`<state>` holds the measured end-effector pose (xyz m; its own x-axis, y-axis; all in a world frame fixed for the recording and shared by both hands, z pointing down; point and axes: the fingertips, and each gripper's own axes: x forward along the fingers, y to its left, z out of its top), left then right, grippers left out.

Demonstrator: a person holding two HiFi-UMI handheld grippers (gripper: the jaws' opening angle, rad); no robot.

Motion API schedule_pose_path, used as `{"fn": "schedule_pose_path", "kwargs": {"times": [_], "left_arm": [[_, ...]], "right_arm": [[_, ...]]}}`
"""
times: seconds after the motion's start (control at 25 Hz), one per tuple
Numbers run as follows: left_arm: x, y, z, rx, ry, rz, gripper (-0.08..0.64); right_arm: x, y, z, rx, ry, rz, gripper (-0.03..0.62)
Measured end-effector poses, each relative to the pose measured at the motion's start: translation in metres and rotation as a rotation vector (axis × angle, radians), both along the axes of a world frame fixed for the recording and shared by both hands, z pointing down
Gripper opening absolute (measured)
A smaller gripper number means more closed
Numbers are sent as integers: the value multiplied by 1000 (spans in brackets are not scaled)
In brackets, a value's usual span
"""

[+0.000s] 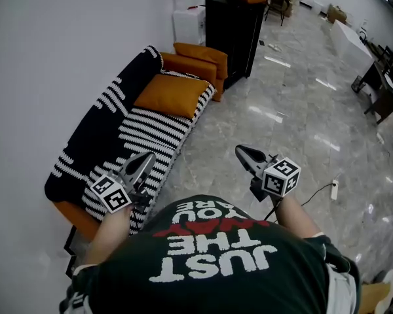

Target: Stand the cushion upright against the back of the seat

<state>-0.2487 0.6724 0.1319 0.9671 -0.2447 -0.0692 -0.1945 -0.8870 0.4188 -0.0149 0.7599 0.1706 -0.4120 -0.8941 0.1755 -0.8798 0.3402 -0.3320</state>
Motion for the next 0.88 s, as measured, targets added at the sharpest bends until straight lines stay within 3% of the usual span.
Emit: {"fn": "schedule_pose_path", "kwargs": {"times": [0.24, 0.48, 0.68, 0.88], "left_arm": [[27, 1, 1, -32, 9, 27, 11], [40, -29, 15, -62, 4, 39, 11], [51, -82, 39, -101, 19, 61, 11], [77, -174, 65, -135, 42, 111, 11]], "right_arm": [[30, 7, 3, -9, 1, 41, 25], [47, -19, 11, -29, 8, 62, 25], [54, -64, 25, -64, 34, 80, 25], [75, -145, 40, -91, 63, 121, 25]]}}
